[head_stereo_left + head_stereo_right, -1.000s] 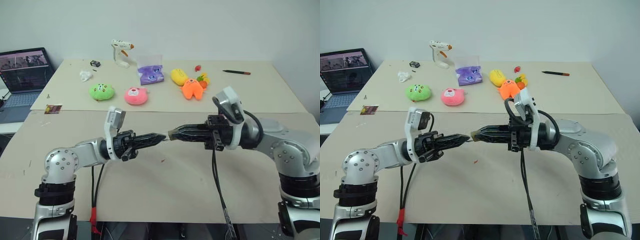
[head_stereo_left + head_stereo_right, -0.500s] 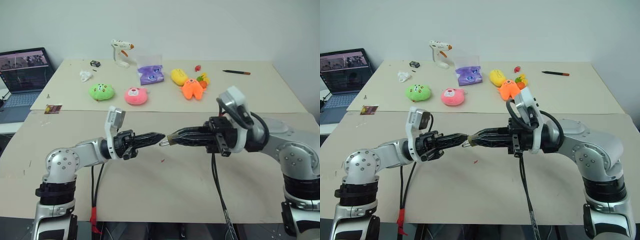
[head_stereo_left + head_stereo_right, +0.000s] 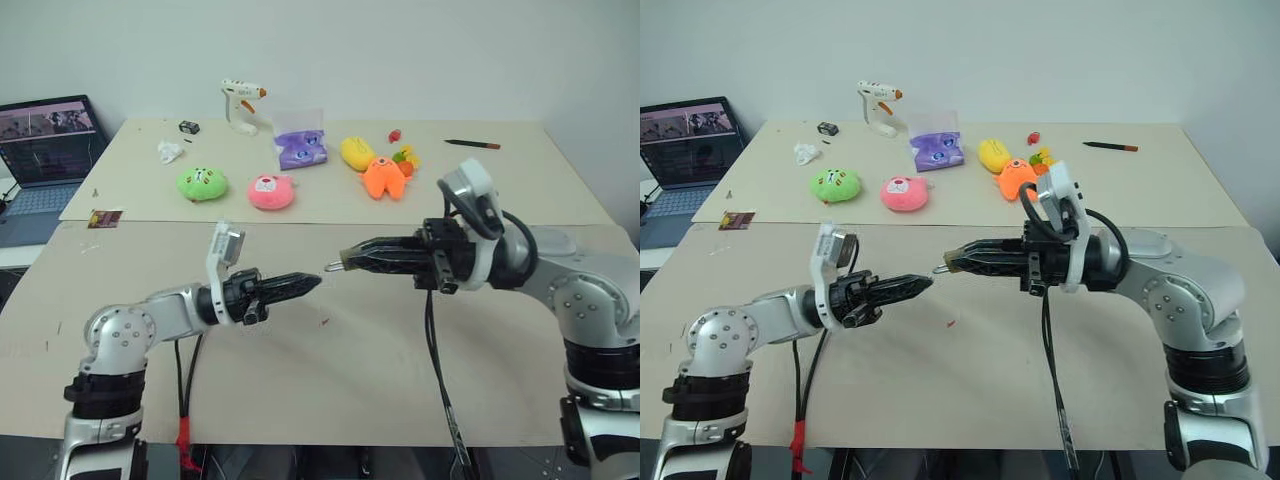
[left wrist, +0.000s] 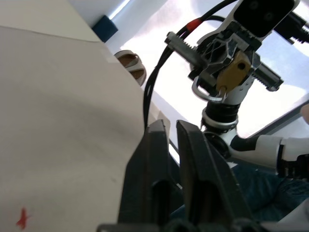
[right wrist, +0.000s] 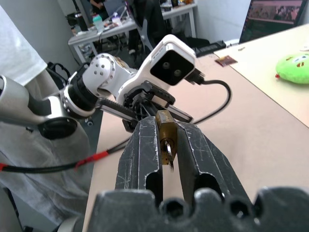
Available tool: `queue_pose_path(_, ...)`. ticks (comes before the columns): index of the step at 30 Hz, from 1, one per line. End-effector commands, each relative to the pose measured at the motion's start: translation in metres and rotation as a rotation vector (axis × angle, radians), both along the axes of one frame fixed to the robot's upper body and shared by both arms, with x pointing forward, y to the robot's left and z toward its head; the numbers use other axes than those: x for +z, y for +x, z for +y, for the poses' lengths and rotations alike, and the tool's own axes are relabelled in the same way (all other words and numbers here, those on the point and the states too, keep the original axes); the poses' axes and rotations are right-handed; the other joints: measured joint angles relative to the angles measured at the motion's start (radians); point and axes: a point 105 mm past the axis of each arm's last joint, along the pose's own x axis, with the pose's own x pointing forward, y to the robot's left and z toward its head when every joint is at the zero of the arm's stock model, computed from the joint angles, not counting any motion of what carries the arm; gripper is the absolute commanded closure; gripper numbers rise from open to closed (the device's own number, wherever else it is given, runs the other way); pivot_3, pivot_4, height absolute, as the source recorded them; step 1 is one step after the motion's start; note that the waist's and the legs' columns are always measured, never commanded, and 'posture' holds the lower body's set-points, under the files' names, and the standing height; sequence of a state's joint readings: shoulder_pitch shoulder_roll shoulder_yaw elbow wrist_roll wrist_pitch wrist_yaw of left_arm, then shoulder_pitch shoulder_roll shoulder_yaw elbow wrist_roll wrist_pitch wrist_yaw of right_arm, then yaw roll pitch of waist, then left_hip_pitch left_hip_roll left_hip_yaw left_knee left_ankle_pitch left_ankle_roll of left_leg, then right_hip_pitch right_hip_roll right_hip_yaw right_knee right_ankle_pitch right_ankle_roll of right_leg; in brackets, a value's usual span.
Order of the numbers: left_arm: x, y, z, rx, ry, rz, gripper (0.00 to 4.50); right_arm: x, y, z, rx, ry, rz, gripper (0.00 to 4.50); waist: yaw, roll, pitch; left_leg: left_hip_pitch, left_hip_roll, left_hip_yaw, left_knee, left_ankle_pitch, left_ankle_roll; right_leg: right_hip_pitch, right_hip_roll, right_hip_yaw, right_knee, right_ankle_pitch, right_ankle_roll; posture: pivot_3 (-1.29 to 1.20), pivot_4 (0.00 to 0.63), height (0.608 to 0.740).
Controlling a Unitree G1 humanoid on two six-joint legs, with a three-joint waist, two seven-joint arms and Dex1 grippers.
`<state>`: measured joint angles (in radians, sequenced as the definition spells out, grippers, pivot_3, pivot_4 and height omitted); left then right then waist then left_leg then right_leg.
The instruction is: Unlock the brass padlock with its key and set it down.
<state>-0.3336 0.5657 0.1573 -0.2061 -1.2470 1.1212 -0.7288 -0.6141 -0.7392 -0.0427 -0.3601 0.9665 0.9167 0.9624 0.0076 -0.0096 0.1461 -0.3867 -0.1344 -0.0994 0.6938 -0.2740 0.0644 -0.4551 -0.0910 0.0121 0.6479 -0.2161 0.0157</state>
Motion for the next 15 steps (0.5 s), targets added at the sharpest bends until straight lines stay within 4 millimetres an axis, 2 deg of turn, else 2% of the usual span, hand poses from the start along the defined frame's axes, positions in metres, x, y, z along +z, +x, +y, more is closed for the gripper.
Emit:
queue_pose_path(1, 0.002, 0.001, 0.015, 0.044, 0.024, -0.057, 2.39, 0.015, 0.001, -0.011, 0.002, 0.003, -0.078, 4.25, 0.001, 0.0, 0.0, 0.0, 0.0, 0.0, 0.0, 0.0, 0.0, 0.0, 0.0, 0.0, 0.0, 0.0, 0.0, 0.0, 0.15, 0.74)
queue_pose_path(4, -0.002, 0.0, 0.024, 0.058, 0.047, -0.065, 1.41, 0.015, 0.003, -0.011, 0.006, 0.004, -0.076, 4.25, 0.002, 0.0, 0.0, 0.0, 0.0, 0.0, 0.0, 0.0, 0.0, 0.0, 0.0, 0.0, 0.0, 0.0, 0.0, 0.0, 0.15, 0.74)
queue_pose_path(7, 0.003, -0.006, 0.029, 0.04, 0.069, -0.092, 0.23, 0.007, 0.003, -0.005, 0.029, 0.013, -0.05, 4.25, 0.002, 0.0, 0.0, 0.0, 0.0, 0.0, 0.0, 0.0, 0.0, 0.0, 0.0, 0.0, 0.0, 0.0, 0.0, 0.0, 0.15, 0.74)
queue_pose_path(8, 0.004, -0.008, 0.031, 0.034, 0.086, -0.105, 0.02, 0.004, 0.003, -0.002, 0.037, 0.017, -0.04, 4.25, 0.001, 0.0, 0.0, 0.0, 0.0, 0.0, 0.0, 0.0, 0.0, 0.0, 0.0, 0.0, 0.0, 0.0, 0.0, 0.0, 0.15, 0.74)
queue_pose_path(11, 0.002, -0.011, 0.041, 0.054, 0.203, -0.168, 0.02, -0.011, 0.001, 0.006, 0.06, 0.007, 0.003, 4.25, -0.001, 0.0, 0.0, 0.0, 0.0, 0.0, -0.001, 0.0, 0.0, 0.0, 0.0, 0.0, 0.0, 0.0, 0.0, 0.0, 0.15, 0.74)
queue_pose_path(13, -0.004, 0.0, 0.057, 0.158, 0.369, -0.28, 0.02, -0.028, 0.006, 0.012, 0.04, -0.046, -0.01, 4.25, -0.001, 0.0, 0.0, 0.0, 0.0, 0.0, -0.001, 0.0, 0.0, 0.0, 0.0, 0.0, -0.001, 0.0, 0.0, 0.0, 0.15, 0.74)
queue_pose_path(15, -0.001, 0.01, 0.07, 0.245, 0.443, -0.361, 0.02, -0.034, 0.016, 0.018, -0.002, -0.047, -0.067, 4.25, 0.002, 0.0, 0.0, 0.0, 0.0, 0.0, -0.001, 0.0, 0.0, 0.0, 0.0, 0.0, -0.001, 0.0, 0.0, 0.0, 0.15, 0.74)
